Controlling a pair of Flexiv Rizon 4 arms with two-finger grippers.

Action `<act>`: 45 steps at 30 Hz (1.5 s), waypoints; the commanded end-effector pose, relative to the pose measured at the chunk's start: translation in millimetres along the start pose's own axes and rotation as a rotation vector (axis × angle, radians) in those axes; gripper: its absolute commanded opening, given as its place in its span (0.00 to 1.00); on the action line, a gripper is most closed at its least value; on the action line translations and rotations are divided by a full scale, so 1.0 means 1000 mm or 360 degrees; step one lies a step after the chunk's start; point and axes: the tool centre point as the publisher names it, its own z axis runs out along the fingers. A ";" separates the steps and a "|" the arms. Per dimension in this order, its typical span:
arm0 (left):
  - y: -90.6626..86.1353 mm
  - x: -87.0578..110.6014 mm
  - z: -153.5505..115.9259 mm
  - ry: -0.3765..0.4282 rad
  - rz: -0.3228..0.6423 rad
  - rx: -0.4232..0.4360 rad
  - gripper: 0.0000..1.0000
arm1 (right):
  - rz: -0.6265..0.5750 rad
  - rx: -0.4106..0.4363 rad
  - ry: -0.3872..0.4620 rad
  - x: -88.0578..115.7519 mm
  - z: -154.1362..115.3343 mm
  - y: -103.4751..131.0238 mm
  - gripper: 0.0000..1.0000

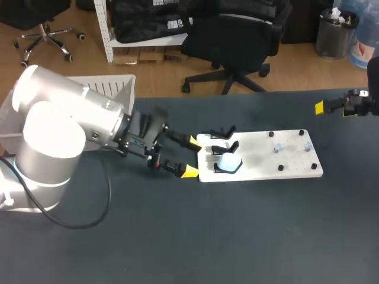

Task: Pick up each earbud case from the left stands, insert the matching earbuds, close the lid, and place the case in the box.

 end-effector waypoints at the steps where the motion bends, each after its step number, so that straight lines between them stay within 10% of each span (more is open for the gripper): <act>1: 0.009 0.007 0.016 0.0026 -0.0042 0.0004 0.75 | -0.0001 -0.0002 0.0002 -0.001 0.000 -0.001 1.00; 45: 0.045 0.017 0.063 0.0056 -0.0123 -0.0024 0.50 | -0.0001 -0.0002 0.0002 -0.001 0.000 -0.001 1.00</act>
